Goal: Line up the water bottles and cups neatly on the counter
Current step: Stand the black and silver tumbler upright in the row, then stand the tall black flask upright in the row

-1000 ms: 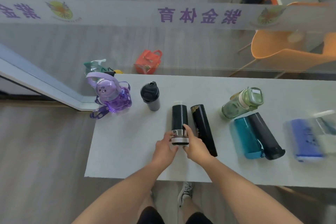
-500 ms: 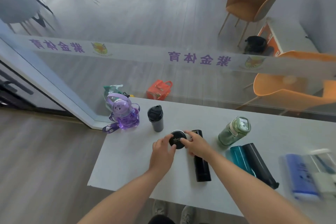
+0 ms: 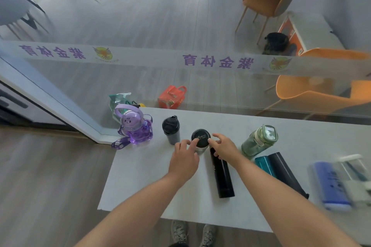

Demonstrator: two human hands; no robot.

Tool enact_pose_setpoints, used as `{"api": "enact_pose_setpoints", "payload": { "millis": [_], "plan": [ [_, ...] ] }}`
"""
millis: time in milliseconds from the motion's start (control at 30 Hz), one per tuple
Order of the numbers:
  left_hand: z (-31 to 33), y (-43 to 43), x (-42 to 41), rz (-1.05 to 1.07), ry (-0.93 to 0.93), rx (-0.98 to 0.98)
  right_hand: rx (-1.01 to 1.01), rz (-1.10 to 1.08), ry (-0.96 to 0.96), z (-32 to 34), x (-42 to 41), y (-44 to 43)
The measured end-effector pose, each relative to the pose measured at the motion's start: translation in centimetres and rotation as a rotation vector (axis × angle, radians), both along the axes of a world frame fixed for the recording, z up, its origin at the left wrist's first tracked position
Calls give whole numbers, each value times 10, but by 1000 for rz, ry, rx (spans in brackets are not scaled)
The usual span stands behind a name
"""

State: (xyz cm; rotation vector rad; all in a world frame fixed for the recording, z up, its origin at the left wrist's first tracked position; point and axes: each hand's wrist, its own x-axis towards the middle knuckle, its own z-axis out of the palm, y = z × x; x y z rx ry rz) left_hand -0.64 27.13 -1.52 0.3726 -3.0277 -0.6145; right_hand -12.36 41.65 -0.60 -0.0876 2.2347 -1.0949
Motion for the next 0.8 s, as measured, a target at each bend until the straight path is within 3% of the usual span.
{"api": "enact_pose_setpoints", "payload": {
  "millis": [233,433,567,800],
  "plan": [
    [-30,23,21,-20,57,108,66,-137,-87,-34,30,57],
    [-82,61,39,-86,-325,372,302,-58,-123,-76,81,96],
    [-102,91,45,-5,-510,591,229,-94,-296,-97,97,101],
    [-94,99,38,145,-457,766,113,-138,-318,-88,96,101]
  ]
}}
